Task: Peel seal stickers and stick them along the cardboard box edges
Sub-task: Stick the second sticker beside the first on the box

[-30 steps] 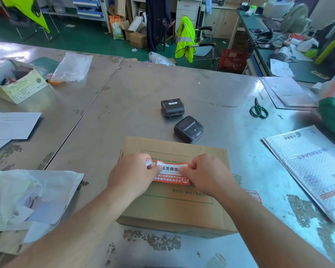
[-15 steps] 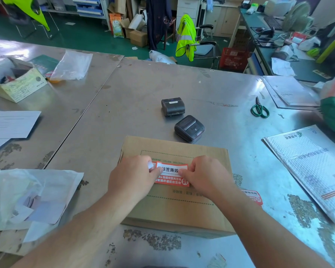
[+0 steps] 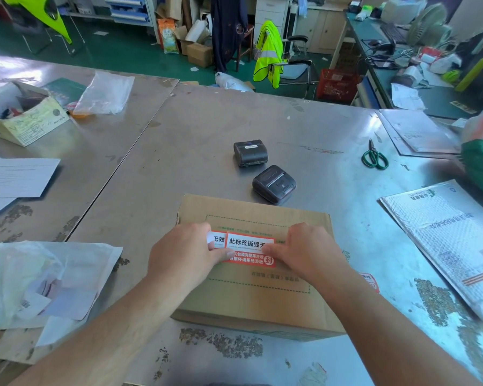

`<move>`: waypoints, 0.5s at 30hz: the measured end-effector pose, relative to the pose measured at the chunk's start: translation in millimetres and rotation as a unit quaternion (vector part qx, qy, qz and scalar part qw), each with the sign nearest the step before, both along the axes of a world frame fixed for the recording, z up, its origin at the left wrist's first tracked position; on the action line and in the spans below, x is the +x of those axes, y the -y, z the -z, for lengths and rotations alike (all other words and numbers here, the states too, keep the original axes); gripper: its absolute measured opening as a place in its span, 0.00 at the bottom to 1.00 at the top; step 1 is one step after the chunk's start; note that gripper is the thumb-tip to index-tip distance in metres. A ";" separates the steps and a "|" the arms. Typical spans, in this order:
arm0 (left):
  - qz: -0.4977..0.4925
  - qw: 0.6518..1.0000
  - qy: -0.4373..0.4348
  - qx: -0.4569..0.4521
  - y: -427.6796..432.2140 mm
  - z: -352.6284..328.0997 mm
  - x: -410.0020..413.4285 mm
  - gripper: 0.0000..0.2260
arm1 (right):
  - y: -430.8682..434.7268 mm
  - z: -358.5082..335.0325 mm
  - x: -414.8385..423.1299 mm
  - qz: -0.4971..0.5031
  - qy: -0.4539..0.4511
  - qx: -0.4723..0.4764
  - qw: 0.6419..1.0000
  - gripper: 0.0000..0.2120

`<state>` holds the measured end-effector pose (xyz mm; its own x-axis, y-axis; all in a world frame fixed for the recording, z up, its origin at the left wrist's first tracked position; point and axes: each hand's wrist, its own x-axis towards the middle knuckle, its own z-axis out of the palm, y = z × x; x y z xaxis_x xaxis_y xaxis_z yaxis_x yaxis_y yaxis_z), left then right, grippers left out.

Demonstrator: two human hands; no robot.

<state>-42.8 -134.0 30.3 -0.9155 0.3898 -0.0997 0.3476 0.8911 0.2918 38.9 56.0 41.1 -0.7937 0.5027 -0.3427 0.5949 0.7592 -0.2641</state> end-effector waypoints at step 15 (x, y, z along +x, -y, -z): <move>-0.047 0.999 0.009 0.008 26.0 -3.0 -14.4 0.20 | 1.5 -1.9 15.7 0.007 -0.045 -0.046 0.998 0.23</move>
<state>-57.2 -159.9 33.3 -0.9464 0.3033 -0.1113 0.2564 0.9147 0.3125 54.6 54.5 43.0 -0.8167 0.4836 -0.3149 0.5756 0.7215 -0.3849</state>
